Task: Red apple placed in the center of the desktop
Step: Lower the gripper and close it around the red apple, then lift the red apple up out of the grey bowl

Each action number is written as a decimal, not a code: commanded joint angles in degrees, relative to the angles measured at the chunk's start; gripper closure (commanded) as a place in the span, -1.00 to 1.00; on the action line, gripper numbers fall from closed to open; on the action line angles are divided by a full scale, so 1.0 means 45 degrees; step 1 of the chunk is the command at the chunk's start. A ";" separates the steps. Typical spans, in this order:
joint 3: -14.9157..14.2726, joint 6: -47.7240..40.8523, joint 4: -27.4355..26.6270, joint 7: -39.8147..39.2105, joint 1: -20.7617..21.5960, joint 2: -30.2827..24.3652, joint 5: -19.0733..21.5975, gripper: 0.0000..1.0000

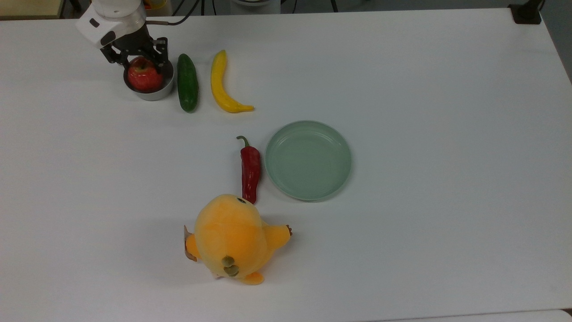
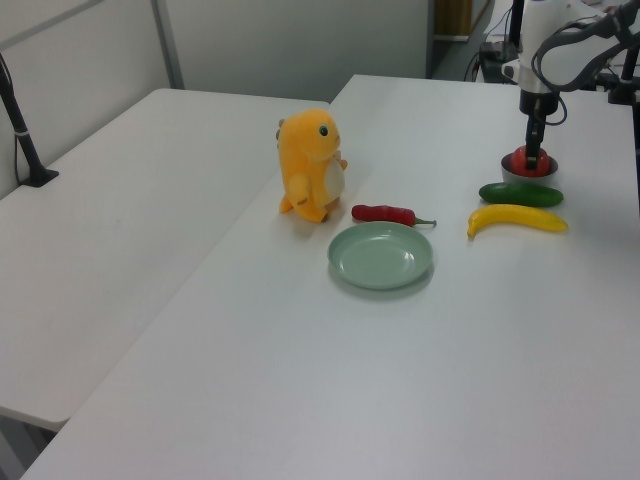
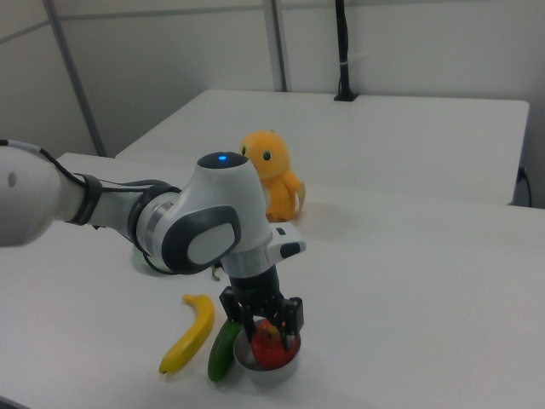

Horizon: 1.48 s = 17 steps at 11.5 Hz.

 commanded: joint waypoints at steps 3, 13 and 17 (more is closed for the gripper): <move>-0.0053 -0.2789 0.1480 -0.0182 0.0212 -0.1325 0.0177 0.74; 0.2716 -0.7505 0.5295 0.0654 0.0368 -0.1776 0.1800 0.73; 0.4961 -0.7310 0.5256 0.2061 0.0407 -0.1640 0.2014 0.70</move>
